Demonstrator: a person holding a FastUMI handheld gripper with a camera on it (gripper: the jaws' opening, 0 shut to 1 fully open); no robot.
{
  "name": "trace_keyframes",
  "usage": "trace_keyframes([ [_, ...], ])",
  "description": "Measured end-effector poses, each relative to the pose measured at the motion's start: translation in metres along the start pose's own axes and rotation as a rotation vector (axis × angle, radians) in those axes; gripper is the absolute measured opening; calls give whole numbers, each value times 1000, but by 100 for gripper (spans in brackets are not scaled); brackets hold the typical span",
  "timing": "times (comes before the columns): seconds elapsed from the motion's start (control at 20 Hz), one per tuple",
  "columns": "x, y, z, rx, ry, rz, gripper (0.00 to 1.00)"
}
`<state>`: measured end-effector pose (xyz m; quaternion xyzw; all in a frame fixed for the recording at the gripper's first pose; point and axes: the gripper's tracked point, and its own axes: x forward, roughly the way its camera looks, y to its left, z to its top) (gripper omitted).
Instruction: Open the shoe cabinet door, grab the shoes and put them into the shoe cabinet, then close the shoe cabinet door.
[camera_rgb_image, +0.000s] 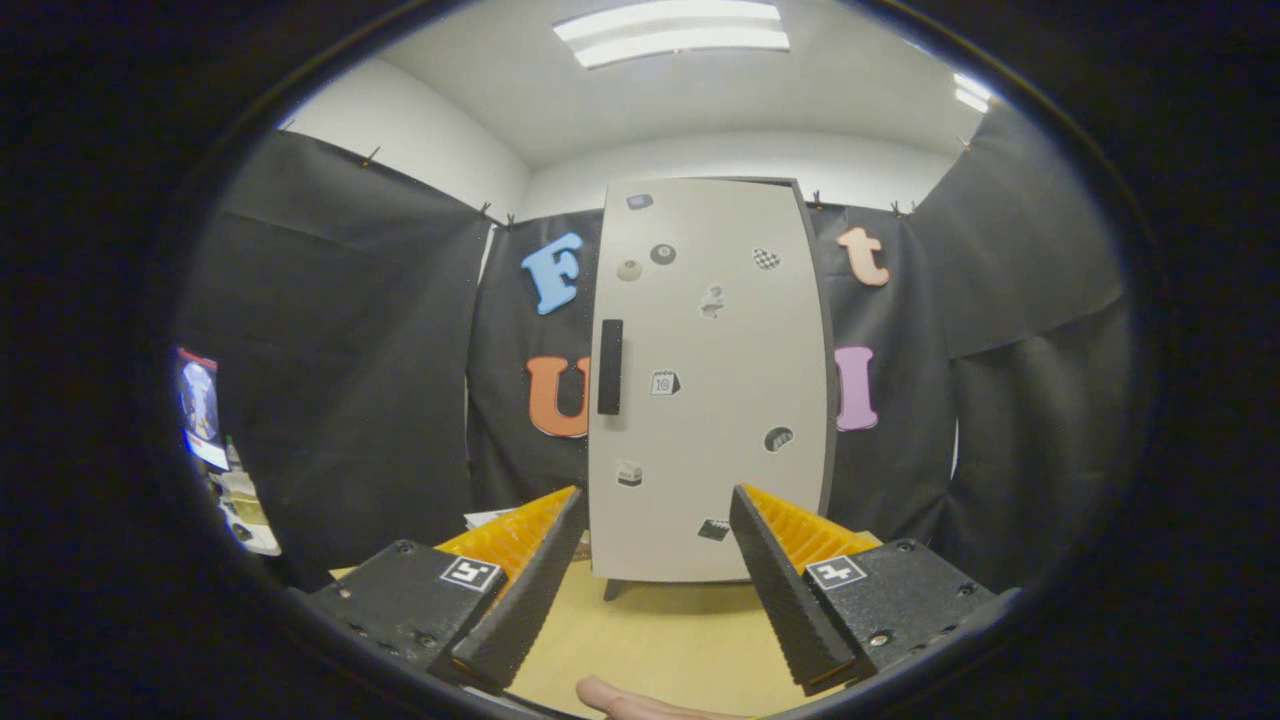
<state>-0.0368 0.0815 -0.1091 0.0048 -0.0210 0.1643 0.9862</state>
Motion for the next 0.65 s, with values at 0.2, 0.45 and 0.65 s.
trace_keyframes([
  [0.2, -4, -11, -2, 0, 13, -17, 96],
  [0.45, 2, -19, -7, 13, 27, -32, 96],
  [0.65, 8, -21, -9, 11, 37, -29, 96],
])
